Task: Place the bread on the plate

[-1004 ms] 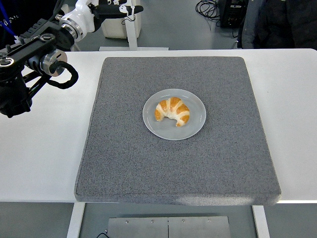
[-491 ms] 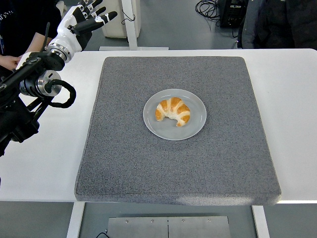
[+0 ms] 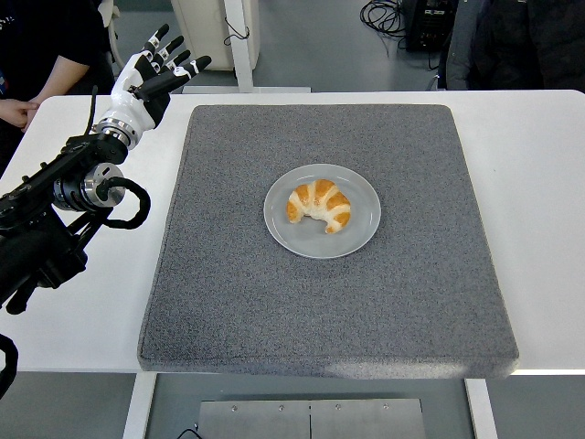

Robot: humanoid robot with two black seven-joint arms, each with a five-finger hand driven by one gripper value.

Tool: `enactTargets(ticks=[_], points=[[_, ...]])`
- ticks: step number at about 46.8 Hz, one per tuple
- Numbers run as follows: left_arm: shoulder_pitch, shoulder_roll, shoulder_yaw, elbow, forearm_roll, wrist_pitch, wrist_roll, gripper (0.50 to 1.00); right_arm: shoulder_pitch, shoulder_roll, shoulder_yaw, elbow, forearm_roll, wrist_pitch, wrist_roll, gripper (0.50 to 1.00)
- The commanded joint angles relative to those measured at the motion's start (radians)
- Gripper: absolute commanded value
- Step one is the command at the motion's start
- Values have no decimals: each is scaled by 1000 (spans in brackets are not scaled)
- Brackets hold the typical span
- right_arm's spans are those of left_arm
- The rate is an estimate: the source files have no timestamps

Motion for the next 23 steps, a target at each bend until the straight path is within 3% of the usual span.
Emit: enactTargets(ticks=[1,23], points=[[0,-2,0,0,-4,0,3,958,0,0,1,0,0,0,0,1000],[15,-21,12,2,-57,0,9,960,0,0,1,0,0,0,0,1000]])
